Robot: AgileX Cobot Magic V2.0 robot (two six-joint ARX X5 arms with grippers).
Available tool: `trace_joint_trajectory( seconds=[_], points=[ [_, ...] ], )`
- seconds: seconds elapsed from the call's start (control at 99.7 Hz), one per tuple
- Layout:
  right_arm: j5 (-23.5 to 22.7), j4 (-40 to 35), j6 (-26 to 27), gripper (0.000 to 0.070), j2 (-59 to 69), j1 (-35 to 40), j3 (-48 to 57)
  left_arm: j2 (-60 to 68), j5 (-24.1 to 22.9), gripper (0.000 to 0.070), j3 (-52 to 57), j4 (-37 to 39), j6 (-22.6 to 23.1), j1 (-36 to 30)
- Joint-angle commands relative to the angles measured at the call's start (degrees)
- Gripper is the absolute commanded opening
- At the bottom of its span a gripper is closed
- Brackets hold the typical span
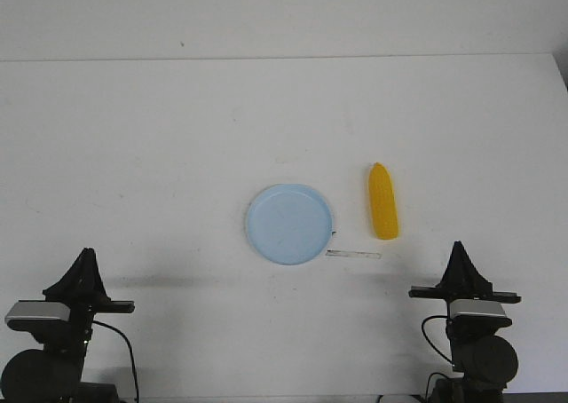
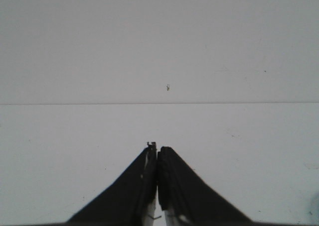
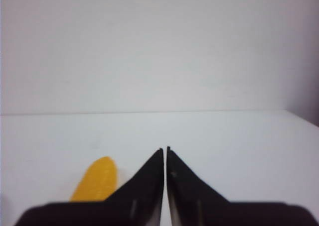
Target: Place corn on plate with both arms
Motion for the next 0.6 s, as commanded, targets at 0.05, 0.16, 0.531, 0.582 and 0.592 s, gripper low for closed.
trace_joint_trajectory(
  seconds=[0.05, 0.16, 0.531, 0.582, 0.592],
  points=[
    [0.20, 1.57, 1.03, 0.0008, 0.13, 0.07, 1.11, -0.02, 0.07, 0.0003, 0.48, 0.85, -0.52, -0.07],
    [0.17, -1.27, 1.40, 0.0007, 1.77, 0.09, 5.14, -0.02, 0.07, 0.0003, 0.48, 0.85, -0.52, -0.07],
    [-3.28, -10.67, 1.84, 0.0007, 19.04, 0.09, 20.59, -0.02, 0.07, 0.0003, 0.48, 0.85, -0.52, -0.07],
    [-5.73, -9.44, 1.84, 0.0007, 22.53, 0.09, 22.23, -0.02, 0.07, 0.0003, 0.48, 0.85, -0.52, -0.07],
    [-6.19, -9.20, 1.81, 0.0007, 23.26, 0.11, 22.56, -0.02, 0.07, 0.0003, 0.48, 0.85, -0.52, -0.07]
  ],
)
